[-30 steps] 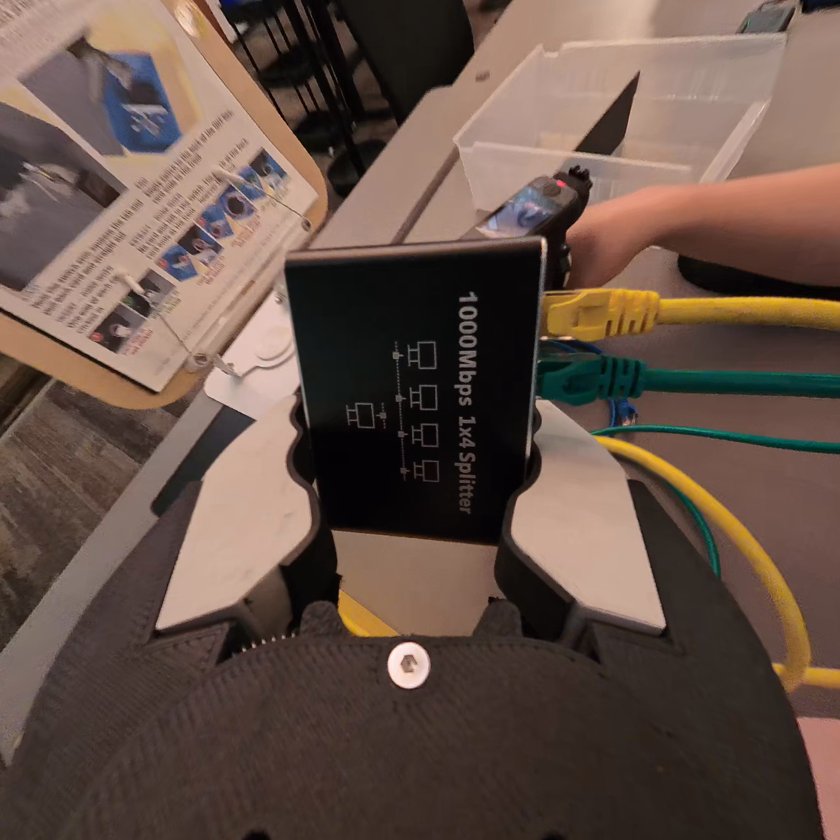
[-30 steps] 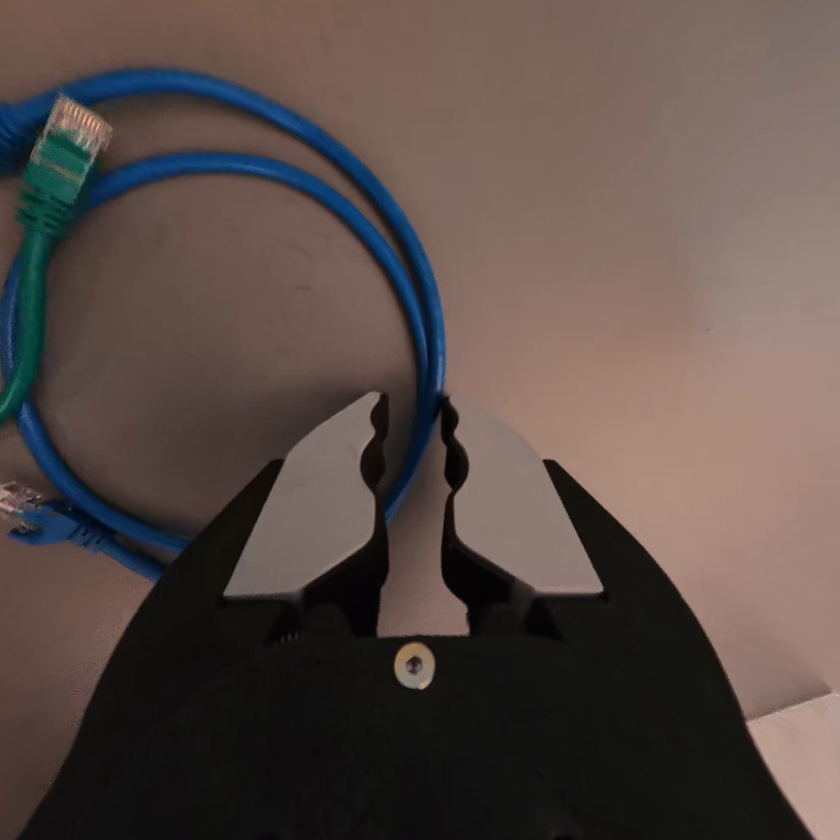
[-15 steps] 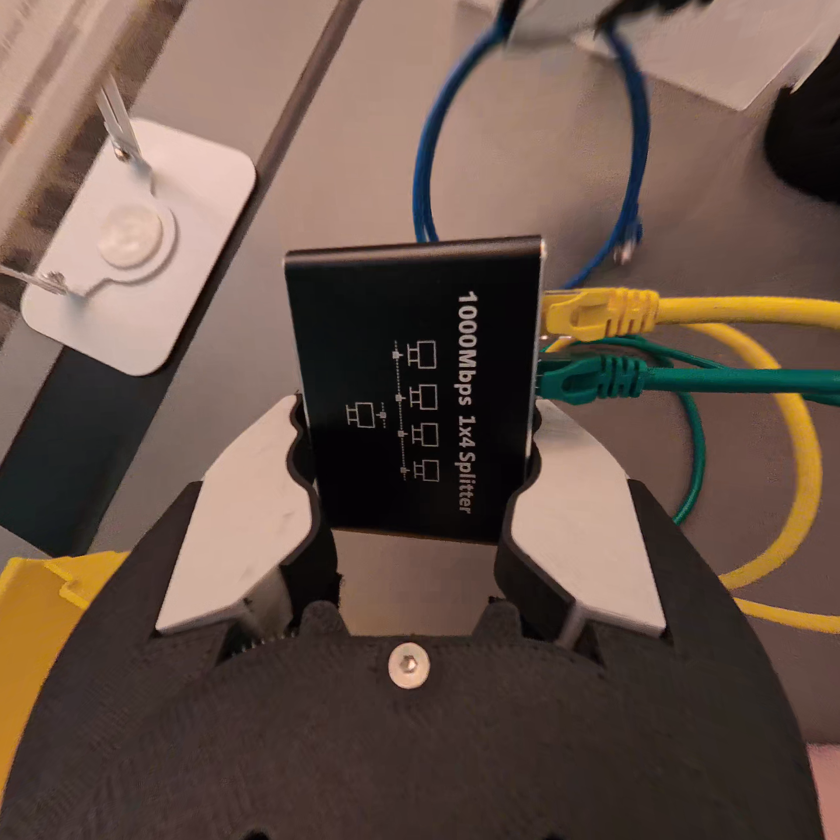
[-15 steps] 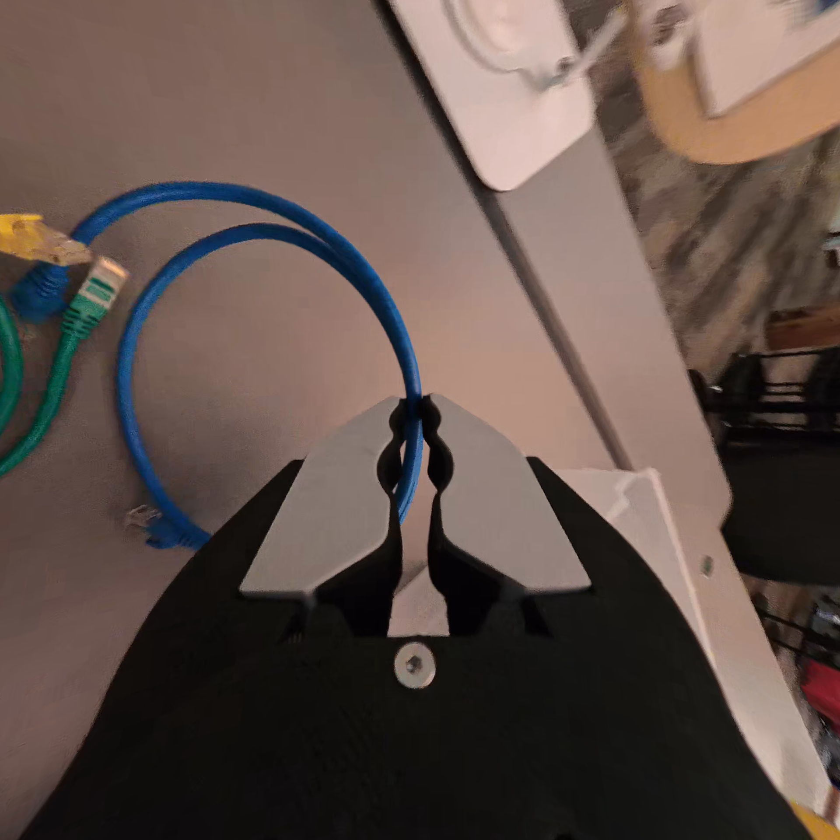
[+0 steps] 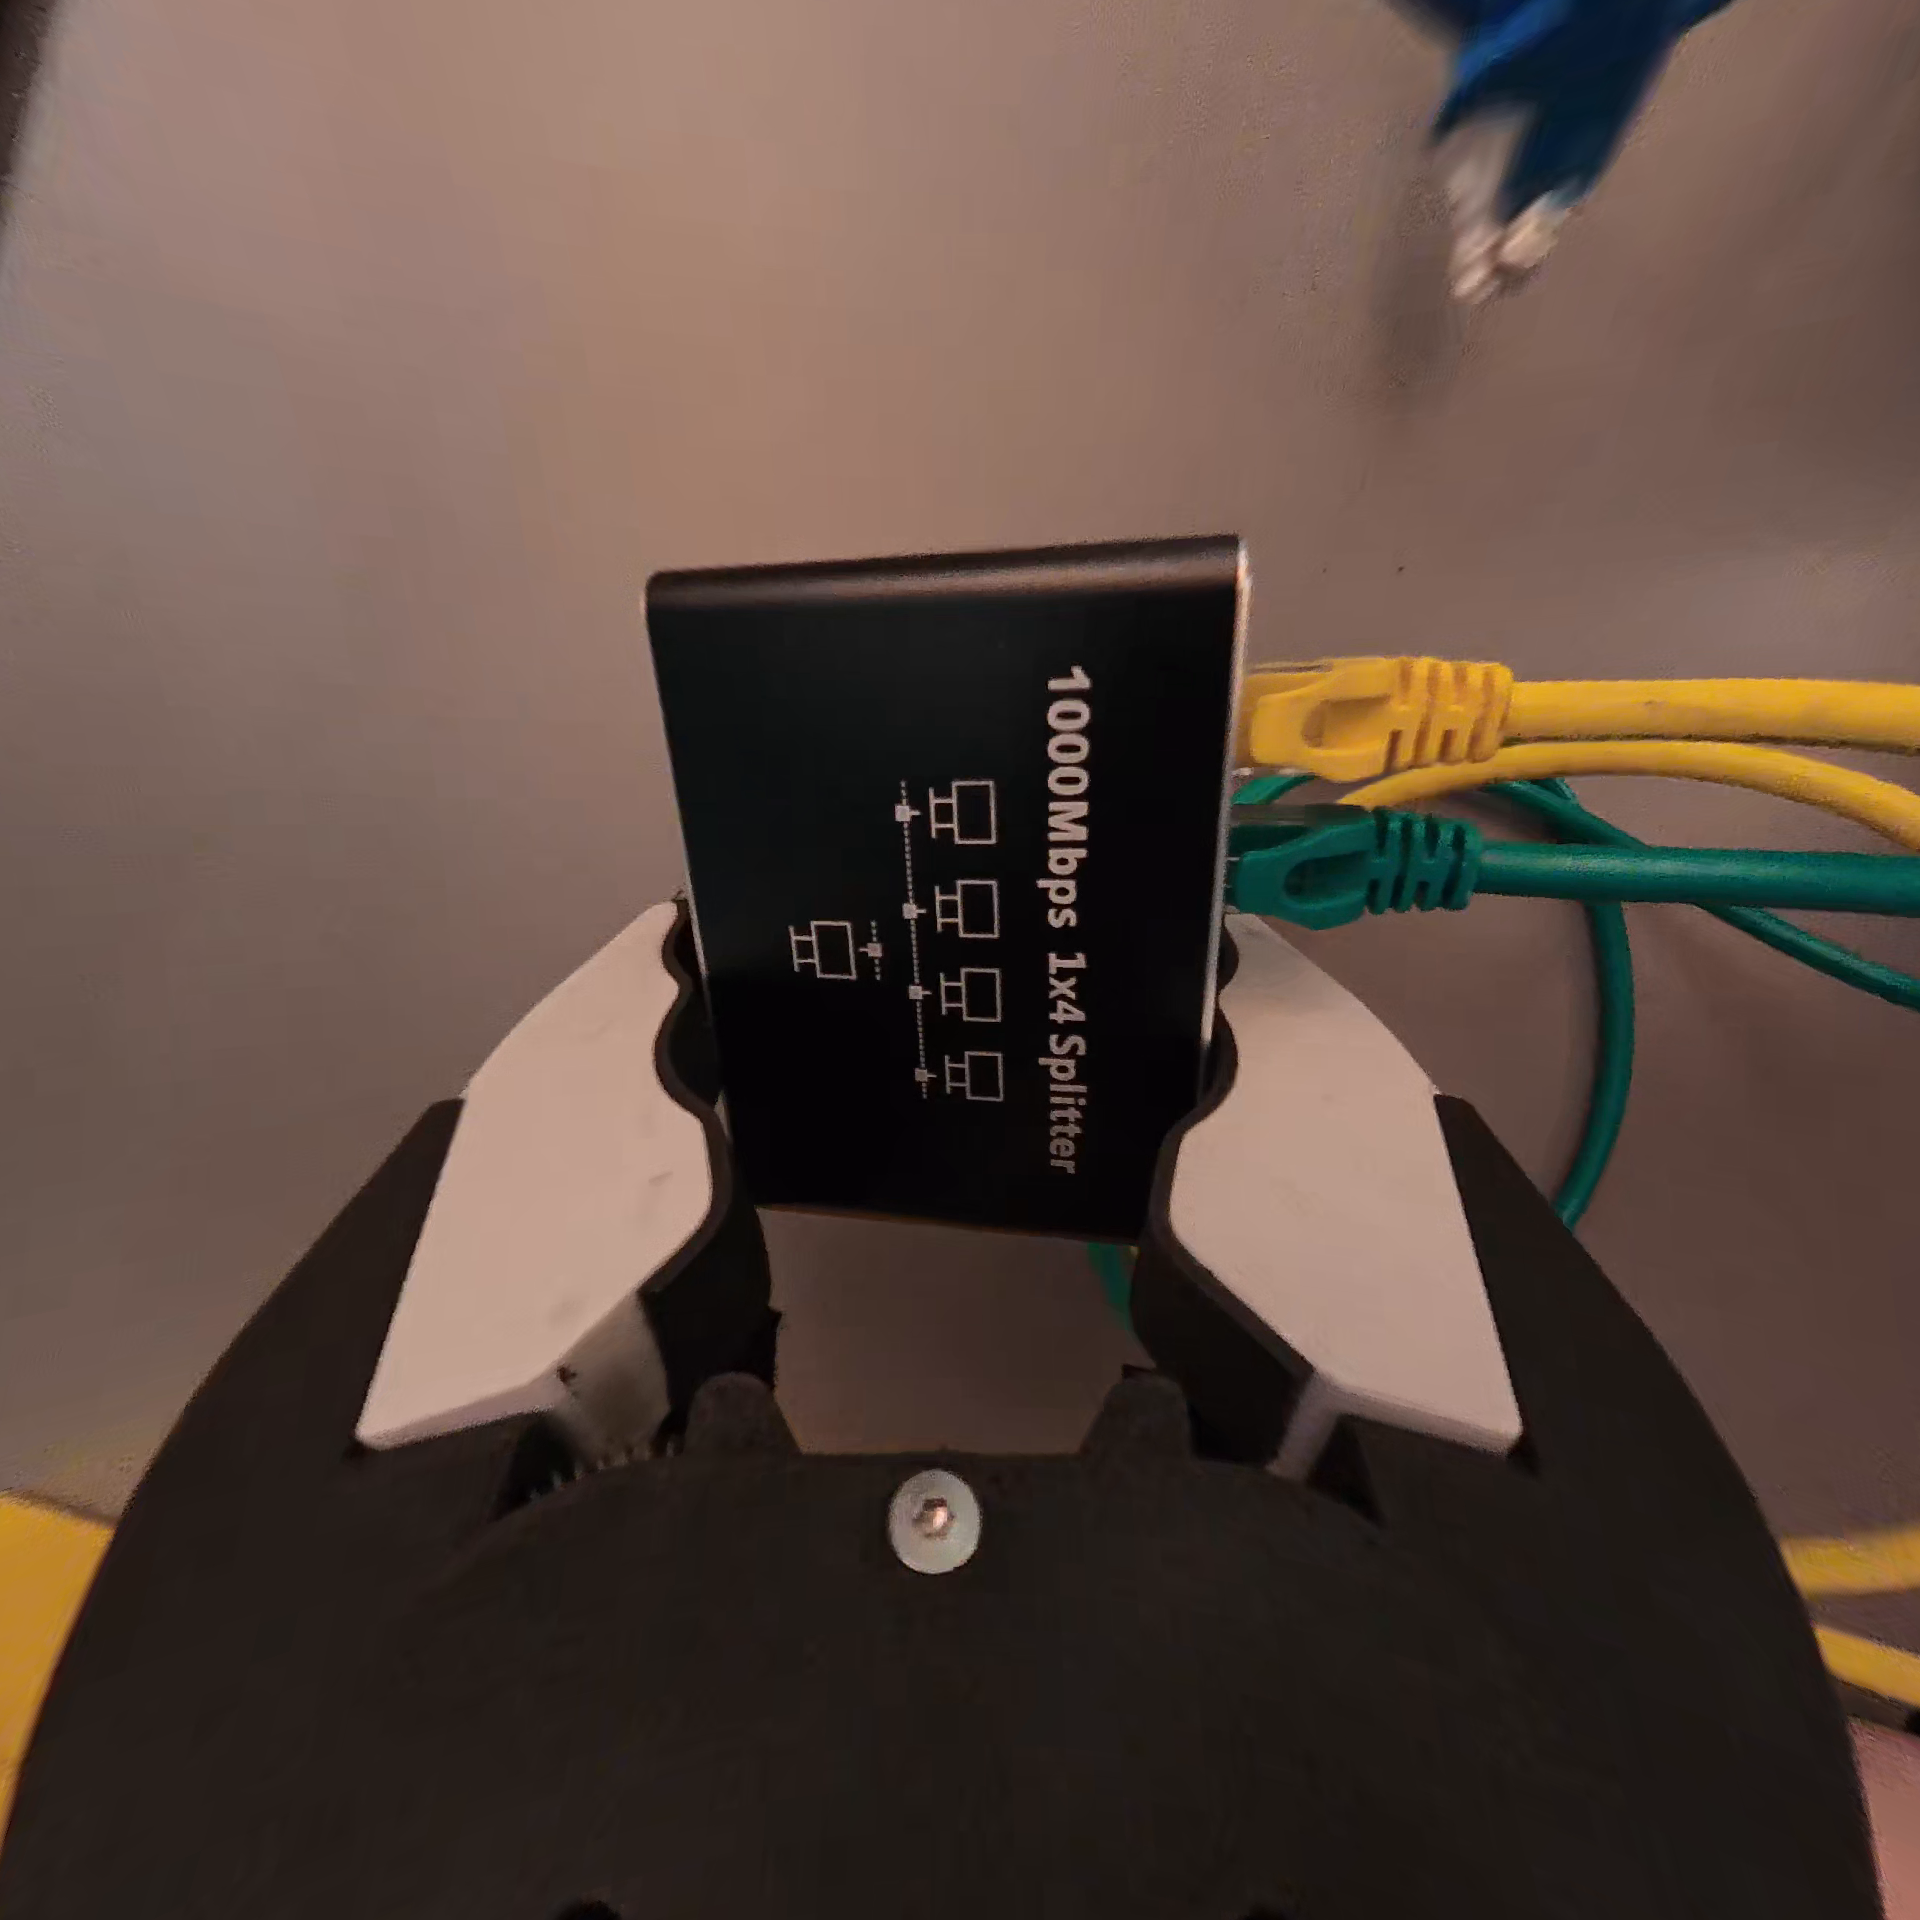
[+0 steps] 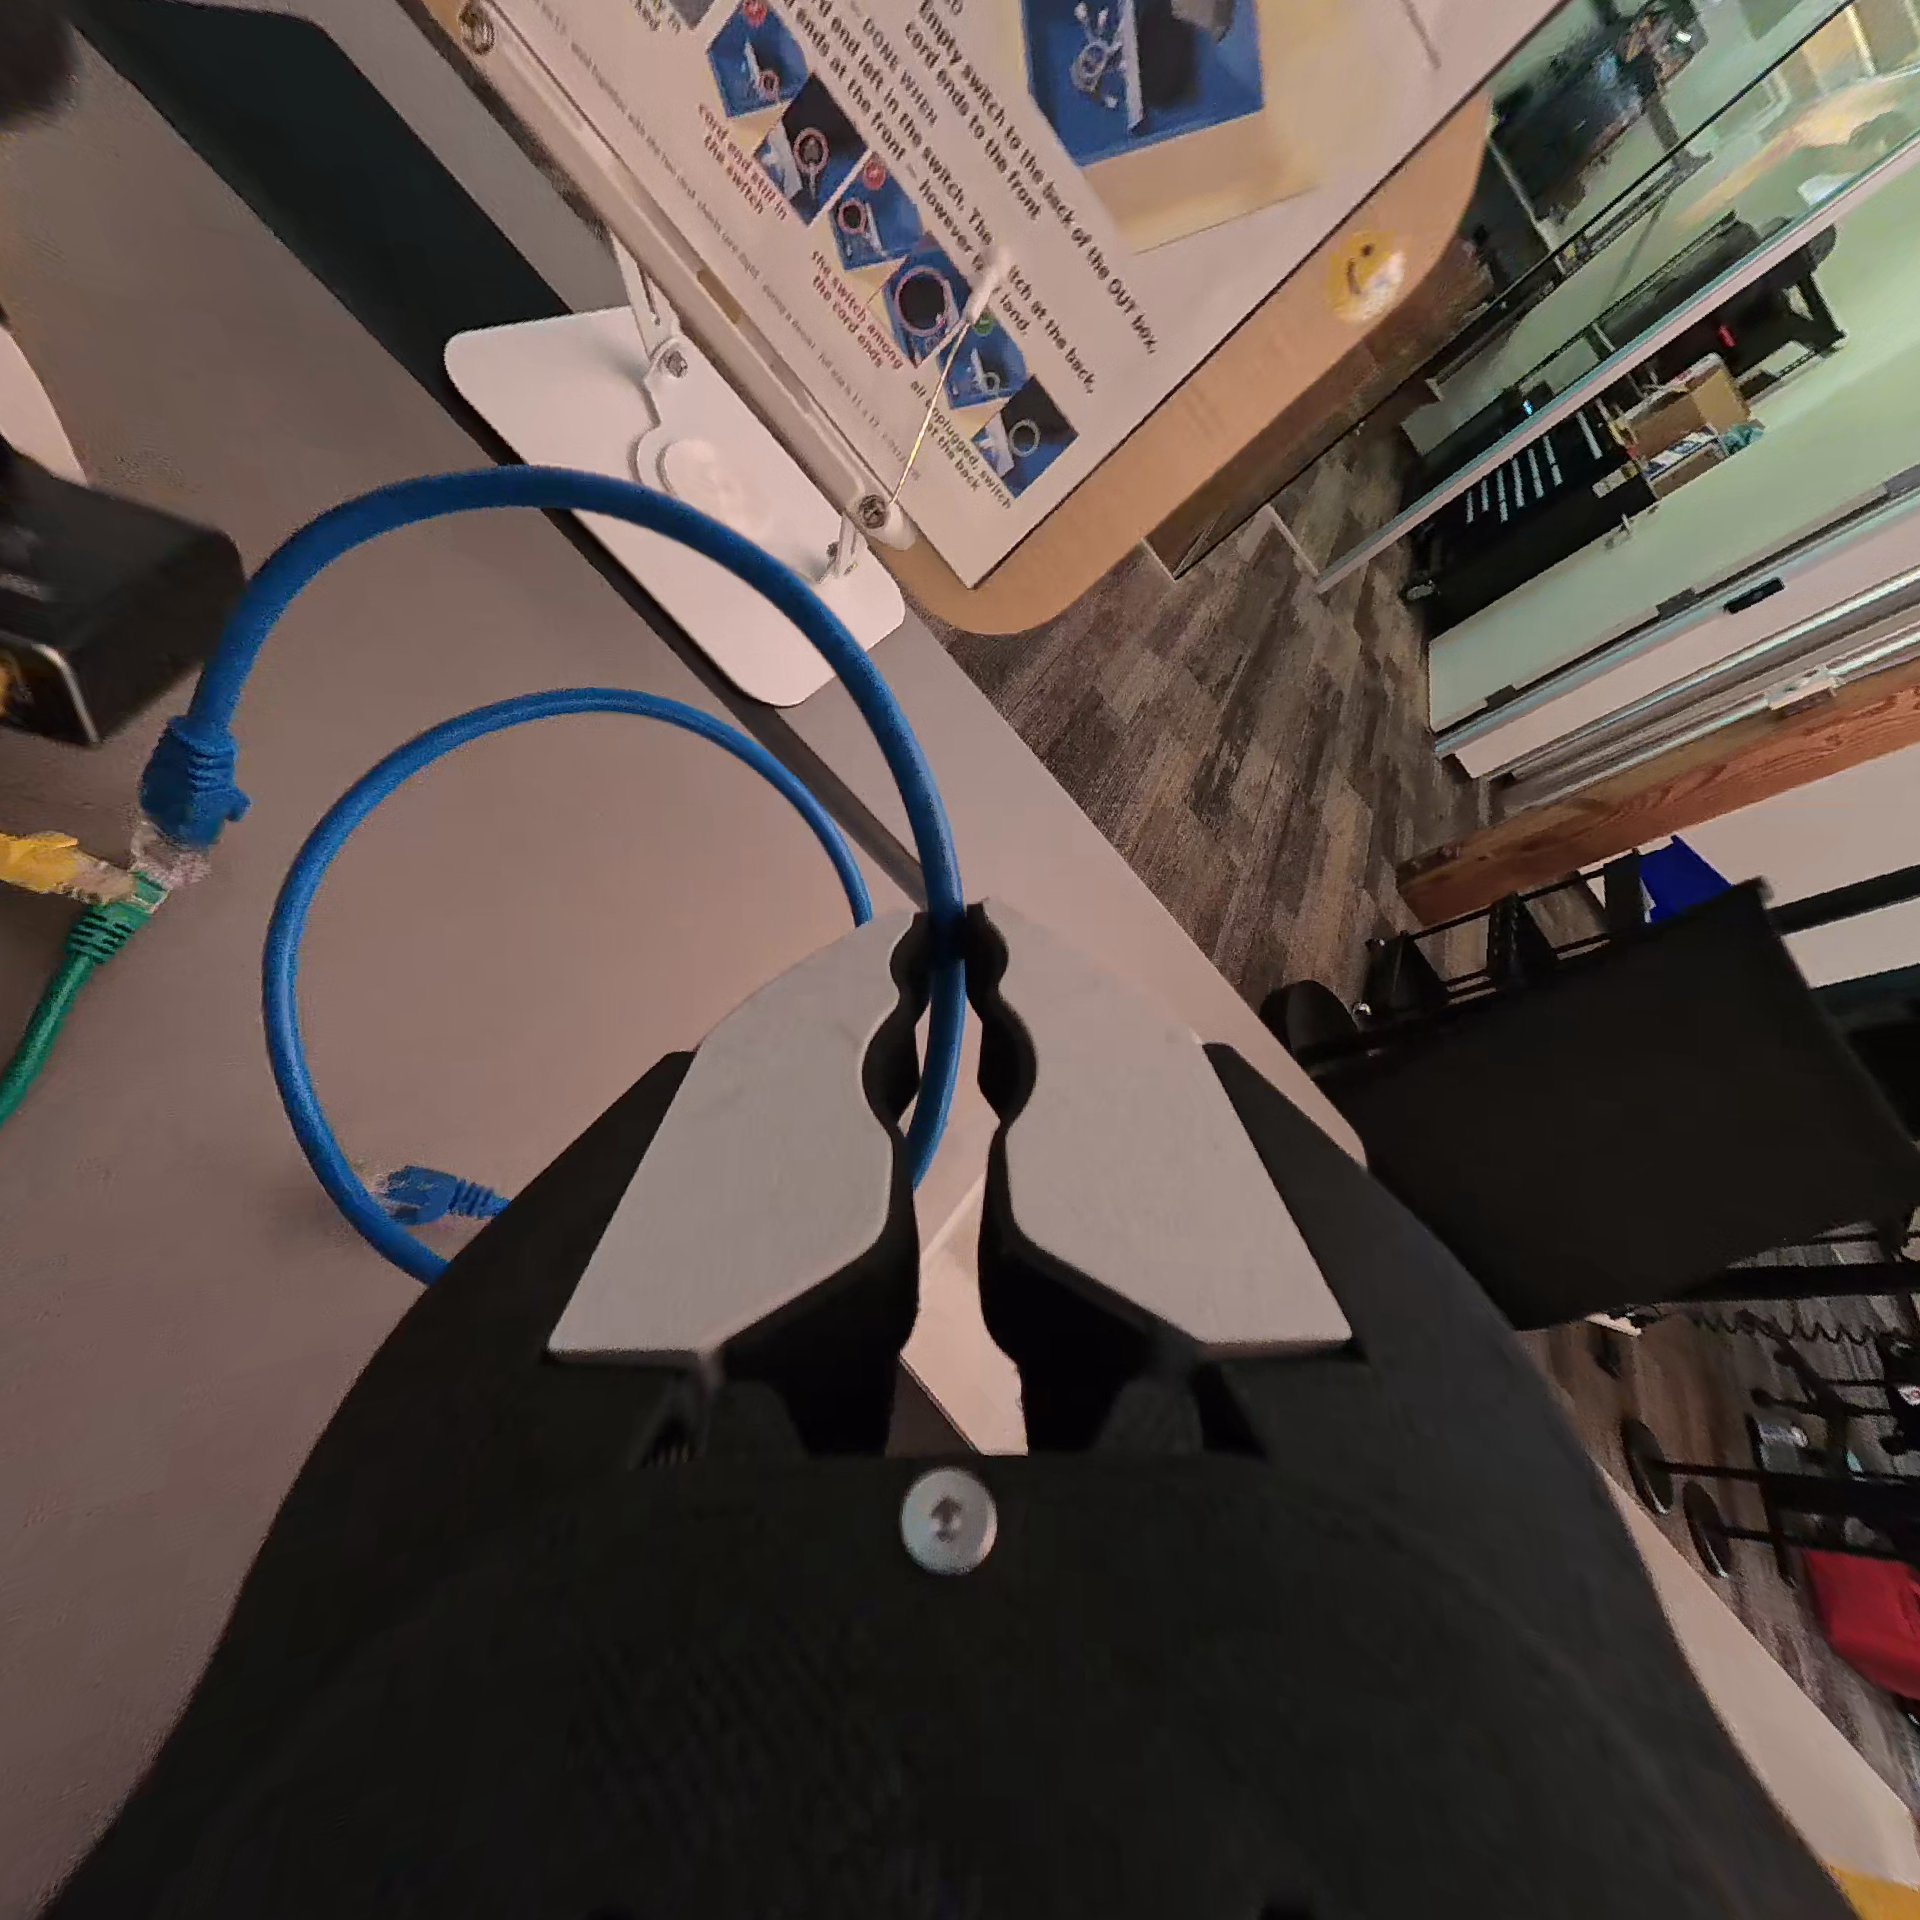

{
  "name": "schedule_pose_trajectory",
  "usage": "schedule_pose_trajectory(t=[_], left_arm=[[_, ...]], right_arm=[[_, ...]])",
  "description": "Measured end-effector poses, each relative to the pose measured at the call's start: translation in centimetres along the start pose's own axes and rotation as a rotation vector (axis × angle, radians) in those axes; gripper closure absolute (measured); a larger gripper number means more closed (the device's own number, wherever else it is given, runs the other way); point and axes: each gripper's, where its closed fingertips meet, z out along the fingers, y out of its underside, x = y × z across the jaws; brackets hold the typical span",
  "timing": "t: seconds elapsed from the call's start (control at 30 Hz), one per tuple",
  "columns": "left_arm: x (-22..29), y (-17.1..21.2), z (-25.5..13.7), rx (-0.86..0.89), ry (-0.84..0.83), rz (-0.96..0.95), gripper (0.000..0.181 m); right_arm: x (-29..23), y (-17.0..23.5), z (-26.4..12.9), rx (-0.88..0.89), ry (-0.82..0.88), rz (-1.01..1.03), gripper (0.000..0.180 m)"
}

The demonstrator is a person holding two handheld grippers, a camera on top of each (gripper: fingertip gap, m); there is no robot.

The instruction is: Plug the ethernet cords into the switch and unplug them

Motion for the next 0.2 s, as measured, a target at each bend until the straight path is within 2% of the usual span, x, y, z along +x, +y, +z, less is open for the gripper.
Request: schedule_pose_trajectory(t=[0.1, 0.2], left_arm=[[0.9, 0.2, 2.6, -0.067, 0.058, -0.004, 0.092], [2.1, 0.2, 4.3, -0.111, 0.118, -0.003, 0.092]], right_arm=[[1.2, 0.2, -1.5, 0.021, -0.002, 0.022, 0.173], [0.8, 0.5, -2.5, 0.031, -0.075, 0.019, 0.173]])
